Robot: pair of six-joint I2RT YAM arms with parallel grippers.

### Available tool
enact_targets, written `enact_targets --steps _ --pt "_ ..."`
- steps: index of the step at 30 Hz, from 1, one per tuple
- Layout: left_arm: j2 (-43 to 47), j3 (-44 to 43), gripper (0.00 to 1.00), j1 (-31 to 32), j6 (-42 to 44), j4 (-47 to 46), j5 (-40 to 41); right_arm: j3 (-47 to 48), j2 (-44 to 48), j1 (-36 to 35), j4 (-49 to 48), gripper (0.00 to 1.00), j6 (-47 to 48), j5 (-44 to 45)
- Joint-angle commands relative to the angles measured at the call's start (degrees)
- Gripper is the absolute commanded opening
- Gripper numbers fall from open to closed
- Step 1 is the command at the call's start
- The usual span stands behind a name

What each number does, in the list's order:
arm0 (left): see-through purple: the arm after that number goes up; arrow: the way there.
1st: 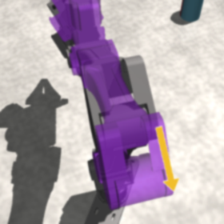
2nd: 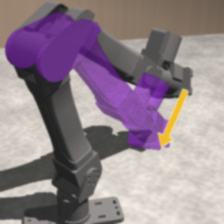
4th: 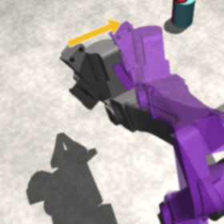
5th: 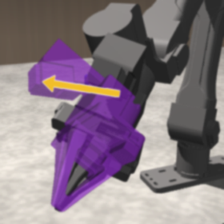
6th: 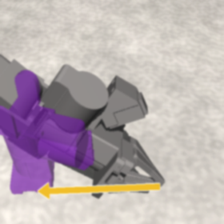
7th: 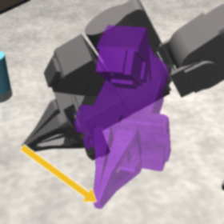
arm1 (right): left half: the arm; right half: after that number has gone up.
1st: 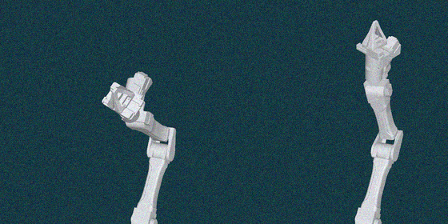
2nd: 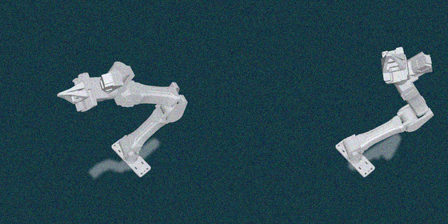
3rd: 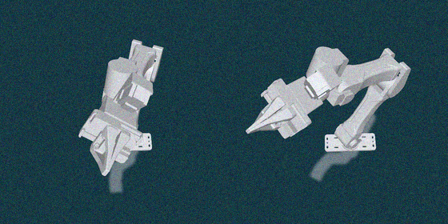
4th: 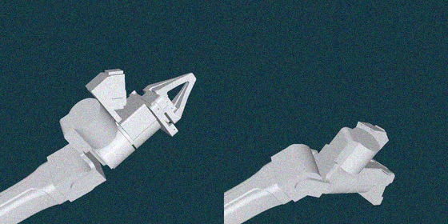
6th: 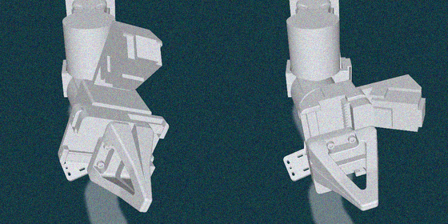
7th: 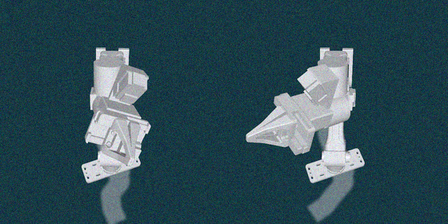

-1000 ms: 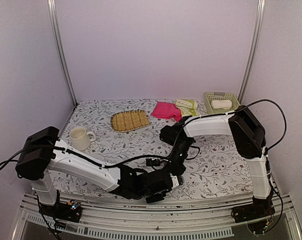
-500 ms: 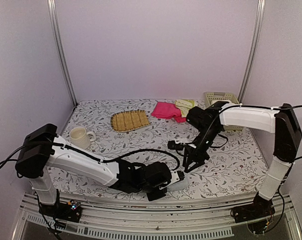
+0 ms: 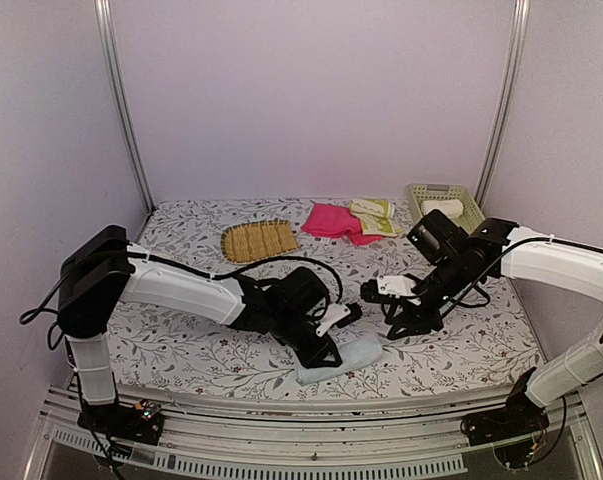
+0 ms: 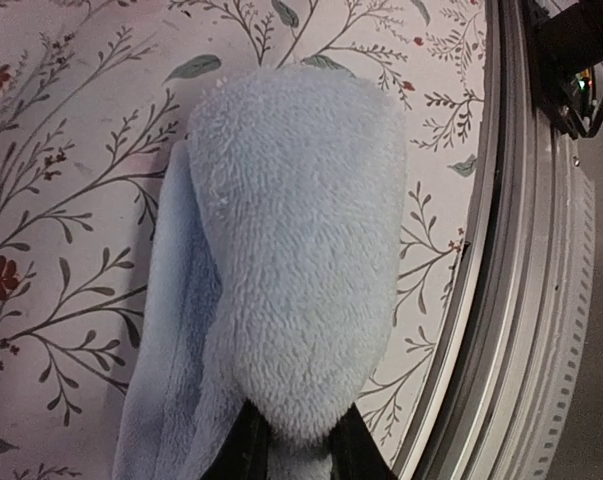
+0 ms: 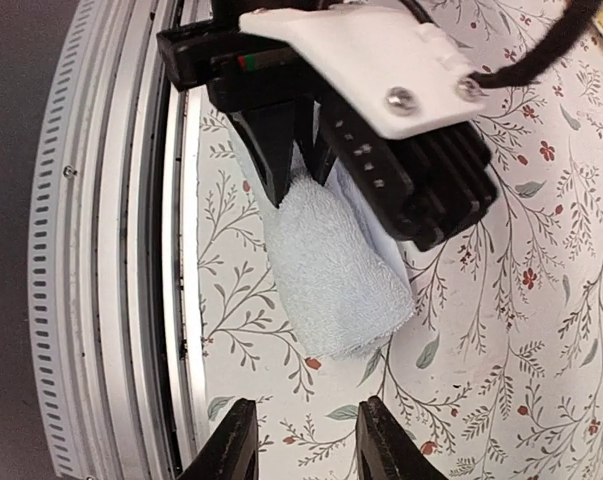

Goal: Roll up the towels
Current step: Roll the towel at the center of the board, then pick up the towel from the center of the board.

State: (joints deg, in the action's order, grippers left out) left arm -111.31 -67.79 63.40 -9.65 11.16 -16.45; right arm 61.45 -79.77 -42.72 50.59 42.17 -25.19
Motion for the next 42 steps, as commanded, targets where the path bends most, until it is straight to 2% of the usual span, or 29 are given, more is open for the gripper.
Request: enact_targets --steps 1,4,10,20,27,32,39,42 --pt "-5.7 1.9 0.07 -2.8 -6.0 3.8 -11.6 -3.6 2.7 -6.0 -7.0 0.37 -1.0 9.2" --pt "-6.2 2.7 0.06 -4.9 -8.6 1.6 -15.7 -5.8 2.5 -10.7 -10.3 0.39 -0.9 14.9" --pt "-6.7 4.4 0.05 -7.1 -11.2 -0.9 -19.9 -9.1 -0.1 -14.9 -17.4 0.42 -1.3 23.5" --pt "-9.2 5.2 0.01 -9.9 -14.1 -5.0 -26.7 -8.5 -5.5 -19.2 -24.6 0.45 1.2 26.0" --pt "-9.5 5.7 0.0 -11.3 -15.4 -6.4 -28.5 -9.3 -10.2 -20.5 -29.2 0.48 4.5 27.6" --pt "-10.3 5.2 0.0 -11.8 -15.2 -6.0 -29.1 -10.9 -13.8 -21.1 -33.2 0.5 6.5 29.1" --pt "-11.7 3.0 0.0 -13.6 -12.9 -3.3 -28.4 -12.9 -18.6 -21.6 -35.6 0.51 8.4 26.5" --pt "-11.9 2.2 0.03 -14.6 -12.4 -2.9 -27.5 -13.0 -21.1 -21.6 -35.9 0.51 8.5 25.3"
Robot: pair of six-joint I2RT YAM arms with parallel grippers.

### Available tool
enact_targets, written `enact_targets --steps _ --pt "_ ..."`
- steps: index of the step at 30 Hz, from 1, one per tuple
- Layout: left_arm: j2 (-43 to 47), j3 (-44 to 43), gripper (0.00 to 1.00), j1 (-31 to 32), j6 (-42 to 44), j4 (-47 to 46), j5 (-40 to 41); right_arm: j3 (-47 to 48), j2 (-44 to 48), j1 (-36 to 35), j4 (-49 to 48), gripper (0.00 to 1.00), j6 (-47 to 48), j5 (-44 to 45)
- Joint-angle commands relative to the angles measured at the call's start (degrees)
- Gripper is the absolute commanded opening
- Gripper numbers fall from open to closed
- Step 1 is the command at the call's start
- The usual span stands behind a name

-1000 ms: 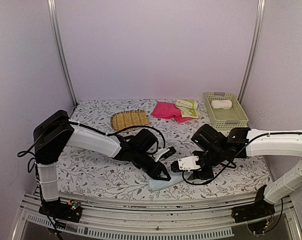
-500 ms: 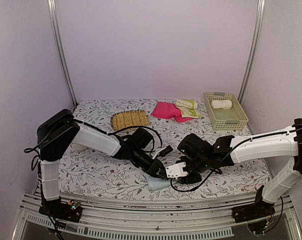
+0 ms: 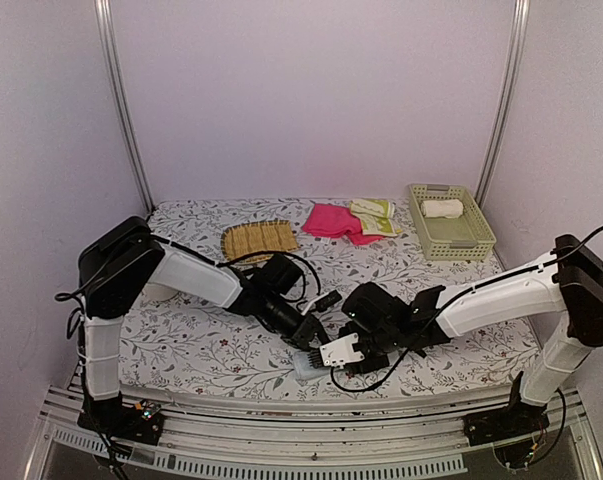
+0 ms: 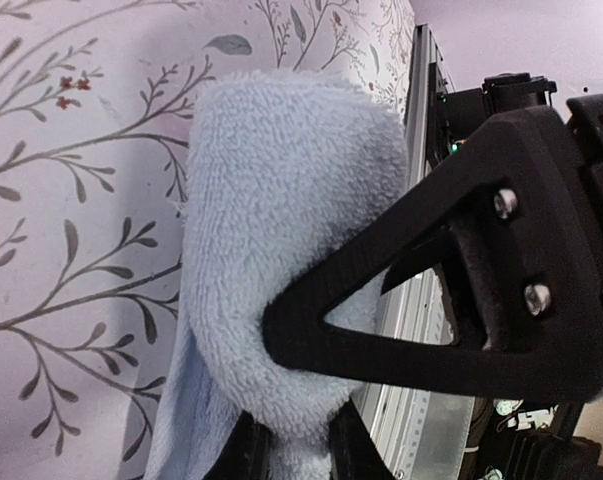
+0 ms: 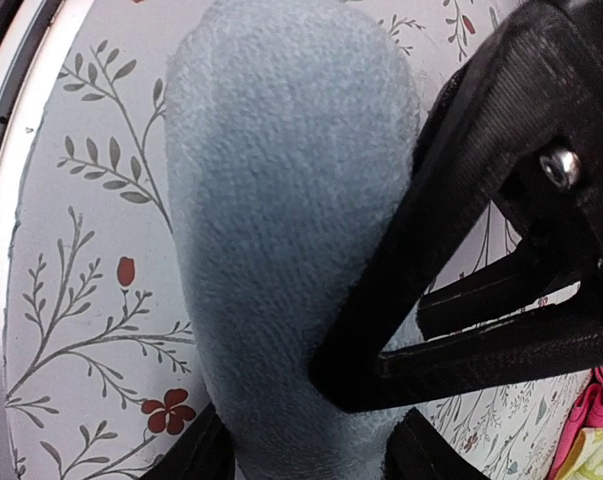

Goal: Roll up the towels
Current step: Pick up the towel from the center of the board.

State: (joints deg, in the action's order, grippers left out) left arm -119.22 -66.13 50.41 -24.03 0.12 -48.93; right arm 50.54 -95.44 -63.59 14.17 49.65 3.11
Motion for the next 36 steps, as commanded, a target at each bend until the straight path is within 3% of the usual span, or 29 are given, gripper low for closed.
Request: enact_targets --steps 1,6,11,16,19,26,36 --pt "-4.0 0.0 0.05 -1.7 2.5 8.4 5.5 -2.1 -6.3 -0.7 0.6 0.51 1.1 -3.3" --pt "-3.2 -1.4 0.15 -2.2 4.5 10.6 9.1 -1.6 -10.9 -0.7 2.3 0.52 1.5 -5.4" --pt "3.0 0.9 0.32 -2.9 5.8 10.5 14.1 -0.5 -14.8 -0.7 4.4 0.49 1.2 -6.2" --pt "13.4 5.7 0.38 -4.7 5.3 9.3 20.7 1.3 -15.1 -0.7 6.7 0.22 1.4 -5.7" --pt "19.3 8.0 0.38 -5.7 5.4 10.0 24.6 1.3 -12.3 -0.6 8.0 0.15 1.8 -4.2" --pt "31.0 15.0 0.38 -7.0 4.4 8.7 30.5 1.2 -1.8 2.3 11.4 0.09 3.9 -1.5" --pt "34.4 20.4 0.38 -7.1 1.6 5.3 29.5 4.1 4.5 14.7 15.0 0.06 9.5 -0.8"
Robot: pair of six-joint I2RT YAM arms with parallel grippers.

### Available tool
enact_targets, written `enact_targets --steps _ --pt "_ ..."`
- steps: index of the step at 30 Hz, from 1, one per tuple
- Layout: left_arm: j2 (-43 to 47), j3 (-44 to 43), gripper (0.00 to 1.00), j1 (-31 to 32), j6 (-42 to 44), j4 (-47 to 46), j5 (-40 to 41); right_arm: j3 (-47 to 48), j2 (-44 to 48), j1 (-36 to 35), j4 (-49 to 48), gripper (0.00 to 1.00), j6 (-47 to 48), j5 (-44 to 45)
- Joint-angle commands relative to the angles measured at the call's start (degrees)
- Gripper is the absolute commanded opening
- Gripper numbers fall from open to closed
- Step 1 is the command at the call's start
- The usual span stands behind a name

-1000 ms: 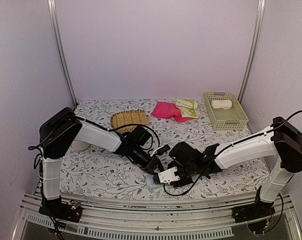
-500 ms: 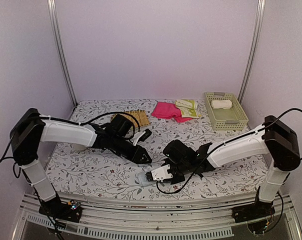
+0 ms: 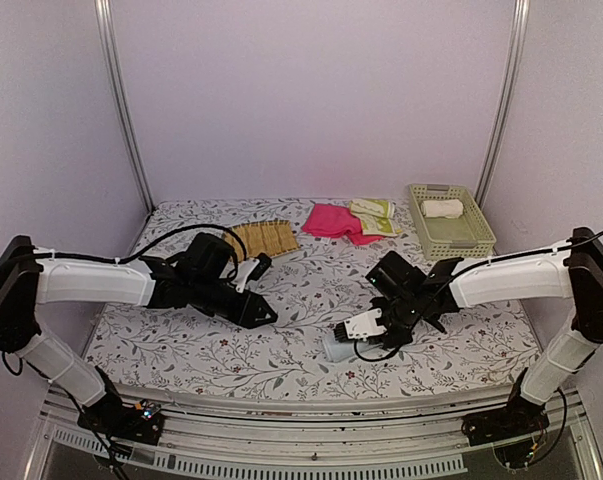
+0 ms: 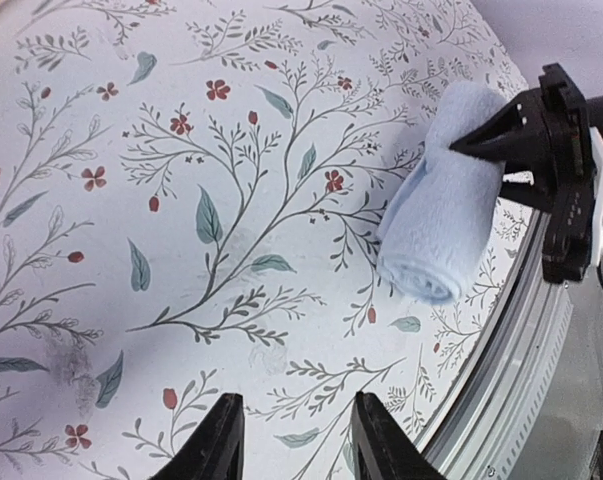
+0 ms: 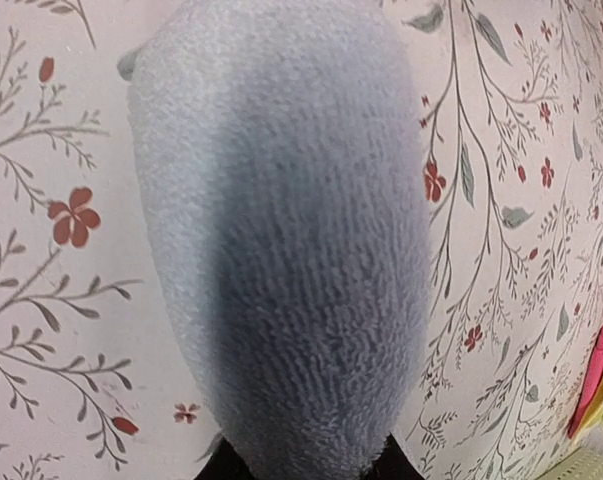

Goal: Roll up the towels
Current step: Pick up the towel from the center of the board, then place the towel in the bin.

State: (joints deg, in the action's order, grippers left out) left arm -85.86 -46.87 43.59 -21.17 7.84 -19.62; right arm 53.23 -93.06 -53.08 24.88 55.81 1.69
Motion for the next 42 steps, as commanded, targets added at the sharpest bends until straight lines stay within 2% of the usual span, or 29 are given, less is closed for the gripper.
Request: enact_targets --steps 1,9,18,30,38,42 --pt "1.2 1.2 0.38 -0.3 -1.3 -2.5 0.1 2.0 2.3 5.6 4.4 0.06 4.0 0.7" --pt "1.5 1.8 0.37 -0.3 -1.4 -3.1 -0.3 8.9 1.7 18.0 4.4 0.05 11.0 -0.4" --pt "1.0 2.8 0.37 -0.3 -2.3 -4.3 -0.7 23.4 -6.2 32.0 1.5 0.05 16.6 -4.5" --pt "-1.7 2.5 0.37 -0.2 -3.3 -4.7 -1.7 44.7 -25.1 48.4 -12.1 0.03 21.3 -4.7" --pt "-7.4 -0.9 0.36 -0.2 -3.8 -4.9 -3.3 56.9 -37.2 54.0 -20.5 0.03 26.4 -5.2" --pt "-10.5 -3.2 0.36 -0.2 -3.6 -4.1 -4.1 61.6 -43.3 55.4 -21.7 0.03 28.4 -6.3"
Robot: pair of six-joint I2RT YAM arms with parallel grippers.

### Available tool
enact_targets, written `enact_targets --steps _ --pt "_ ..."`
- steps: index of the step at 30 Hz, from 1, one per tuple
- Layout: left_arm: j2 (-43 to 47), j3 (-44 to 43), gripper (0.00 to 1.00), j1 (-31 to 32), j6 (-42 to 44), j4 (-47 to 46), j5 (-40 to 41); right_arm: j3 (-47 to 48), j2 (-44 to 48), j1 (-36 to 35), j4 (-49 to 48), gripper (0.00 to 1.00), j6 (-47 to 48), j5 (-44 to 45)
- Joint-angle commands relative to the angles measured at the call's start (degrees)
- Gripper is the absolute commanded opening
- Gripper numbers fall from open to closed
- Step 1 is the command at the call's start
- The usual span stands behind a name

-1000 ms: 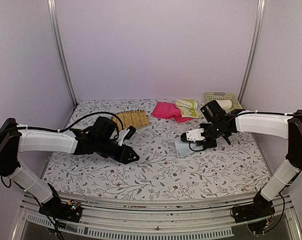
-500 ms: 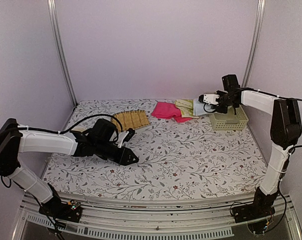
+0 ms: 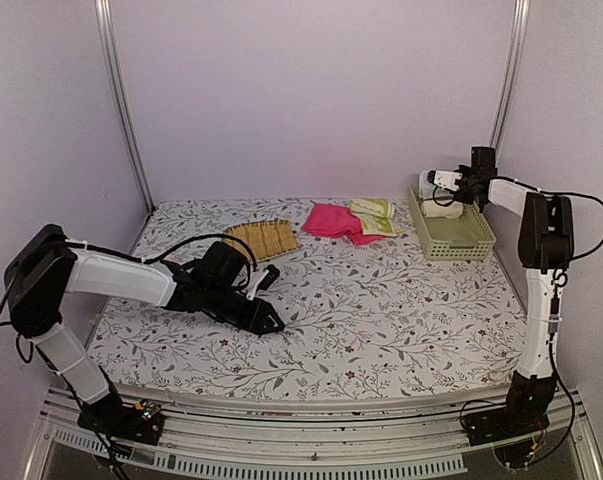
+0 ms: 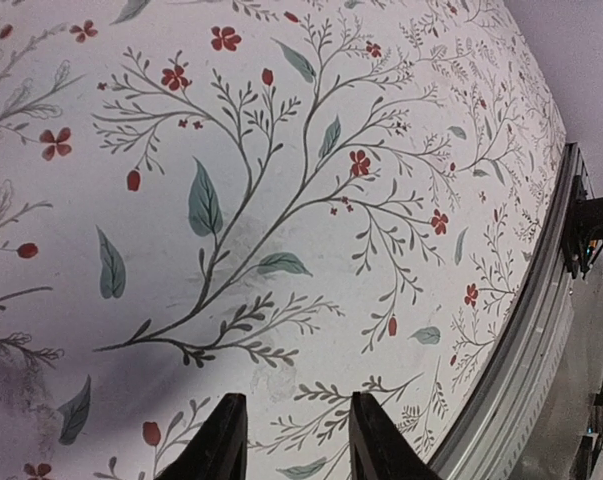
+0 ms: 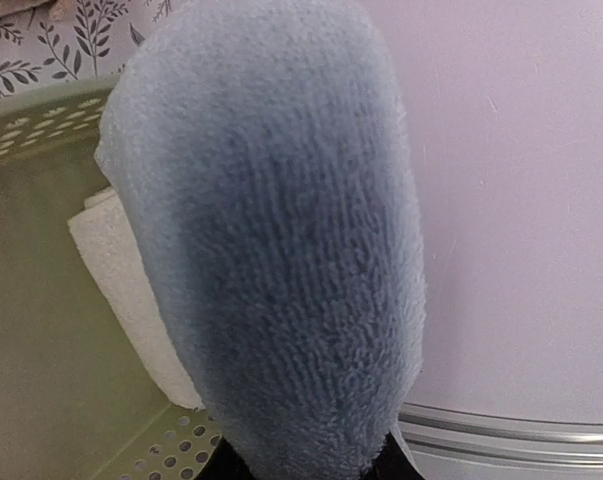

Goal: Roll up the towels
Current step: Place the towel in the bin.

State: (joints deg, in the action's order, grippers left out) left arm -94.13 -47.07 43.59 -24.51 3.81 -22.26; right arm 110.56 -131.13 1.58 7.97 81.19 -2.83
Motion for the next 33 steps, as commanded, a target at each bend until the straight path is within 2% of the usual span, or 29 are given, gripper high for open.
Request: enact_targets --steps 1,11,22,24,25,26,27,32,33 --pt "-2.9 -3.7 0.36 -0.3 -0.1 0.3 -1.5 5.0 -6.4 0.8 -5.0 0.02 3.3 -2.2" --pt "-8.5 -8.5 0.35 -0.2 0.3 1.8 -2.8 4.4 -11.2 1.7 -7.2 0.02 5.4 -3.3" --pt "-9.7 -9.1 0.34 -0.2 -0.3 1.6 -3.6 2.9 -13.9 4.1 -6.6 0.03 6.8 -4.8" --pt "-9.7 -9.1 0.33 -0.2 -0.5 1.6 -3.7 2.5 -13.8 4.2 -6.6 0.07 6.9 -4.7" --pt "-9.8 -9.1 0.33 -0.2 -0.5 1.6 -3.7 2.3 -13.7 4.3 -6.5 0.13 7.0 -4.8" --pt "-9.8 -9.2 0.33 -0.2 -0.6 1.6 -3.8 2.2 -13.4 4.3 -6.1 0.24 7.0 -5.2" --pt "-9.9 -9.3 0.33 -0.2 -0.6 1.6 -3.9 2.2 -13.2 4.3 -5.4 0.29 7.1 -5.4" --pt "-10.5 -9.9 0.33 -0.2 -0.5 1.5 -4.2 1.8 -11.9 4.3 -1.3 0.32 7.2 -6.0" --pt "-10.7 -9.9 0.33 -0.2 -0.6 1.2 -4.4 1.6 -11.7 4.4 -0.8 0.36 7.0 -5.9"
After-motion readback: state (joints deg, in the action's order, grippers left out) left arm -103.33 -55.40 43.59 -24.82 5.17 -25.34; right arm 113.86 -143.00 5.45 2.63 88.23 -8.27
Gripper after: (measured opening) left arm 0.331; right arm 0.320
